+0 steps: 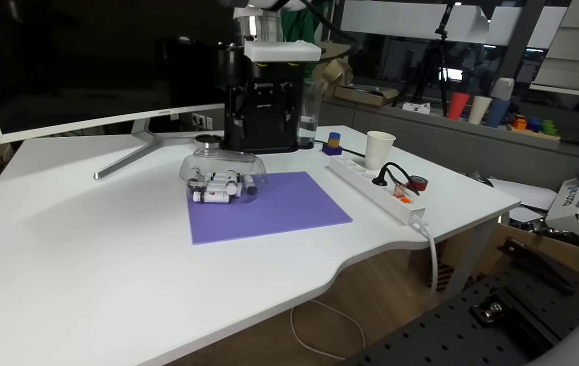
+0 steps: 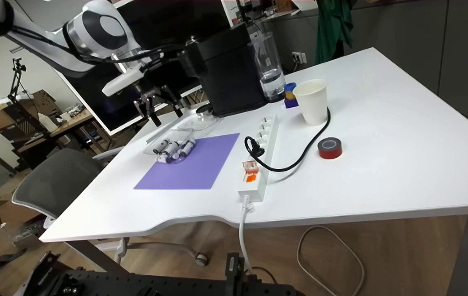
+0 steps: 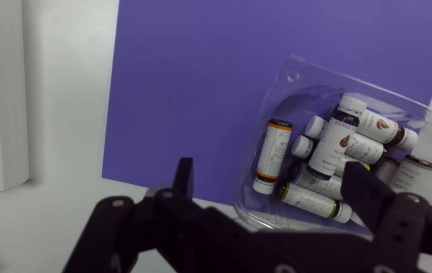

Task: Remove one bottle from the clear box

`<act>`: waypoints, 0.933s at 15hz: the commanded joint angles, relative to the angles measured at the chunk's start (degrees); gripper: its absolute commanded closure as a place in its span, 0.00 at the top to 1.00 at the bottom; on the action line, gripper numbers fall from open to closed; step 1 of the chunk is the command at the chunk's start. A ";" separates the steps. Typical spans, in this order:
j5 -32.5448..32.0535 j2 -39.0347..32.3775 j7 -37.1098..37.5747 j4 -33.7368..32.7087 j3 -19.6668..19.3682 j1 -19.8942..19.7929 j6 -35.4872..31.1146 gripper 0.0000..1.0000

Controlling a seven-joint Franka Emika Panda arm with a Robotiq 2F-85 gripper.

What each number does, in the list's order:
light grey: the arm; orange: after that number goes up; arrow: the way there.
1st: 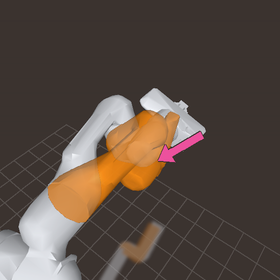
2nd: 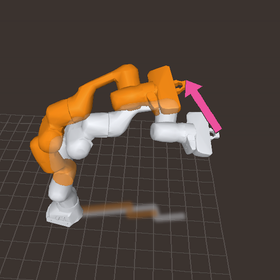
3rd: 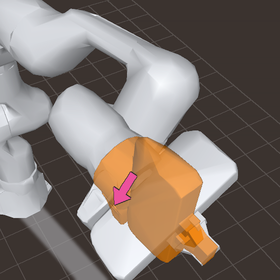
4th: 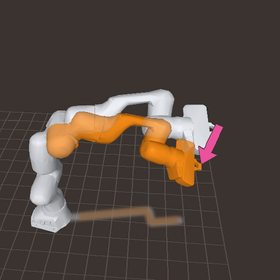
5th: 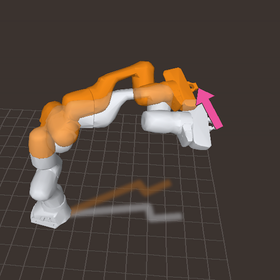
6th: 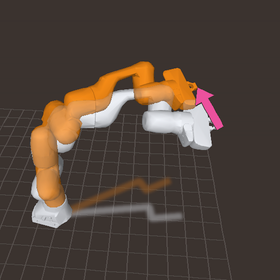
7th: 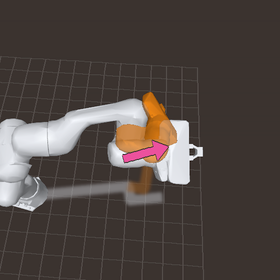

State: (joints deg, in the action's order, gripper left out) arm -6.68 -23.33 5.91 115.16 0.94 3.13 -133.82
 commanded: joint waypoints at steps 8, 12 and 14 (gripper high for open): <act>1.58 -9.58 5.27 -0.31 -0.77 5.74 -20.15 1.00; 3.67 -11.10 4.92 -0.51 -0.55 6.16 -20.41 1.00; 4.37 -11.39 4.78 -0.51 -0.52 6.21 -20.21 1.00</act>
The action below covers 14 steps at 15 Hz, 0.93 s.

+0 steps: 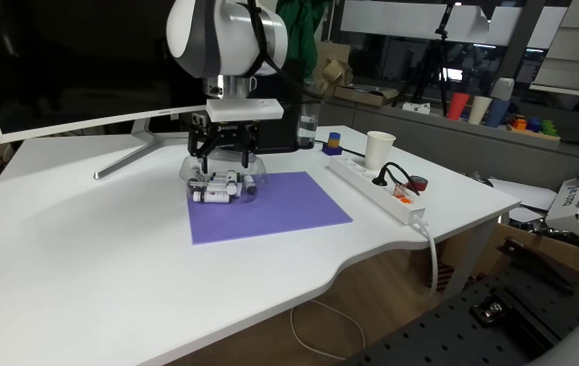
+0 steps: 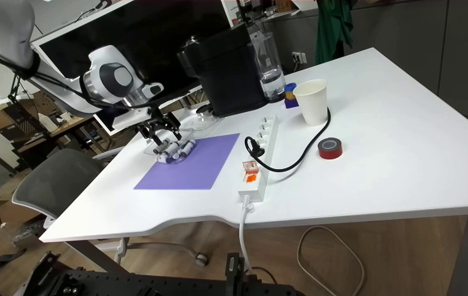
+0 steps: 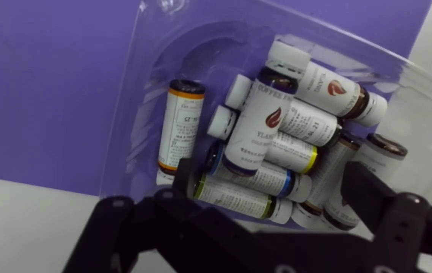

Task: Remove one bottle from the clear box

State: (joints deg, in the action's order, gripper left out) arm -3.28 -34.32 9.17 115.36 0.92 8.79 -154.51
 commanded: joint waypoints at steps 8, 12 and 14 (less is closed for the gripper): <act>3.34 -0.92 0.60 -0.81 0.48 -0.15 2.51 0.32; 3.23 0.36 0.62 0.13 0.35 0.03 3.19 0.05; 2.75 2.20 0.86 1.44 -0.06 0.36 2.48 0.07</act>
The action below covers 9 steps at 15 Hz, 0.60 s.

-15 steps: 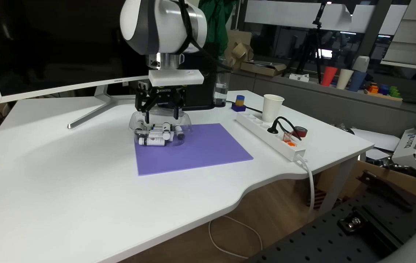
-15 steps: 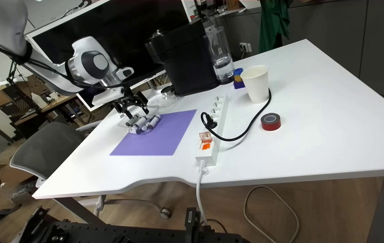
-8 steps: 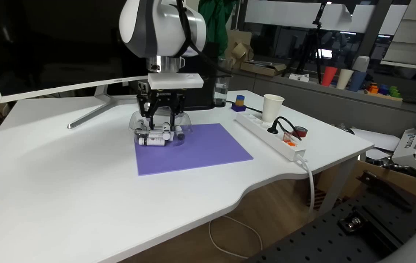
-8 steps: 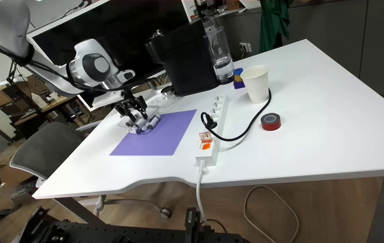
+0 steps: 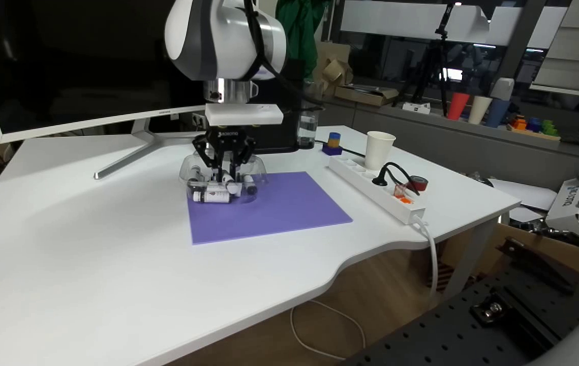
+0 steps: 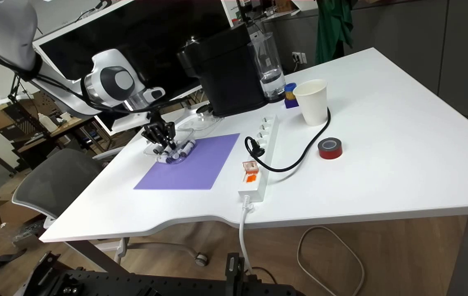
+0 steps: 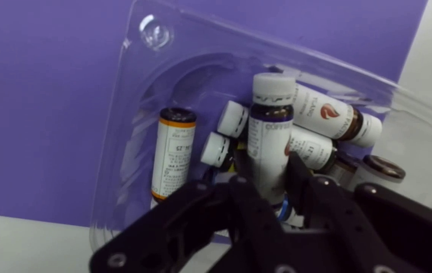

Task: Remove one bottle from the clear box

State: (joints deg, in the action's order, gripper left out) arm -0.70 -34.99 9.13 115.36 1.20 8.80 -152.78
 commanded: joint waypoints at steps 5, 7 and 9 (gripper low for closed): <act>-2.92 9.79 3.12 6.11 -3.70 2.07 -0.48 0.07; -4.12 12.52 3.02 8.30 -5.15 1.70 -0.76 0.07; -4.98 14.55 2.86 10.29 -6.28 0.58 -1.09 0.07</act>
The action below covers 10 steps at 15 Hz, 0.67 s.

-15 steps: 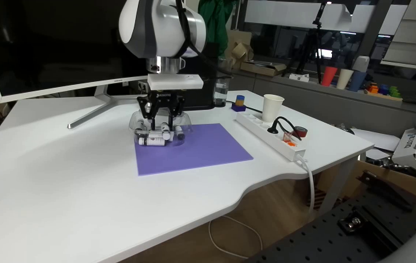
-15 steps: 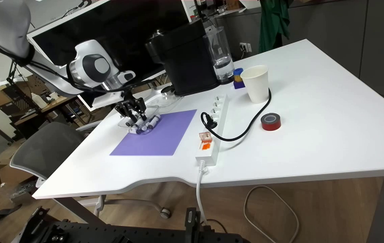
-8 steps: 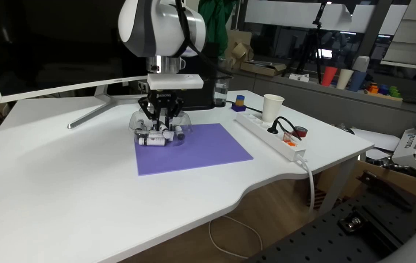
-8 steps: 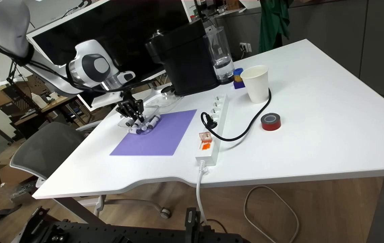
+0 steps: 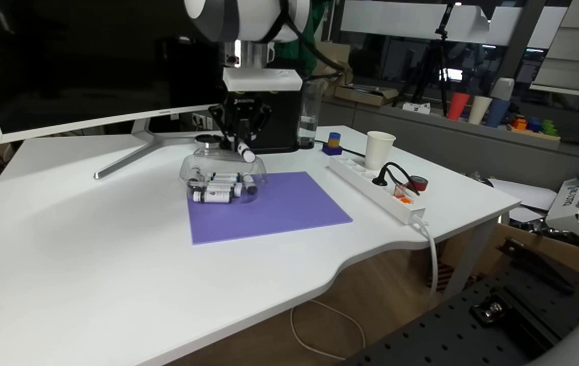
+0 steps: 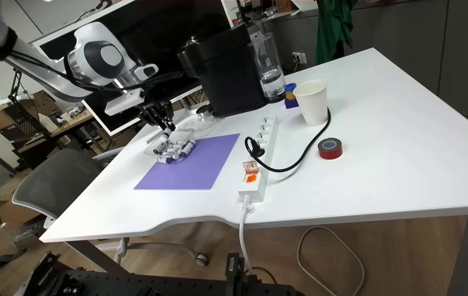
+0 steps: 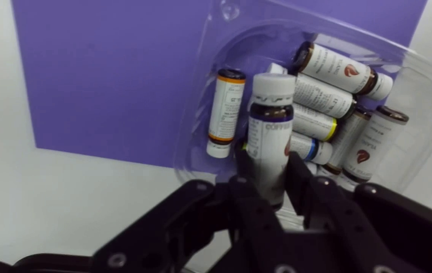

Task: Remove one bottle from the clear box

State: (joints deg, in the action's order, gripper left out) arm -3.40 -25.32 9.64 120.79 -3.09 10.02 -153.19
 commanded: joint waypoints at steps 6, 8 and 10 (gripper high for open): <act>-3.63 4.05 0.42 6.93 -4.11 -4.59 -1.95 0.07; -3.54 2.11 -0.65 6.60 -4.12 -5.78 -2.77 0.07; -3.07 -0.09 -2.01 5.96 -3.68 -6.92 -3.84 0.07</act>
State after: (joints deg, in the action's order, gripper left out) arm -6.13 -23.21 8.66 127.05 -7.25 4.60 -155.13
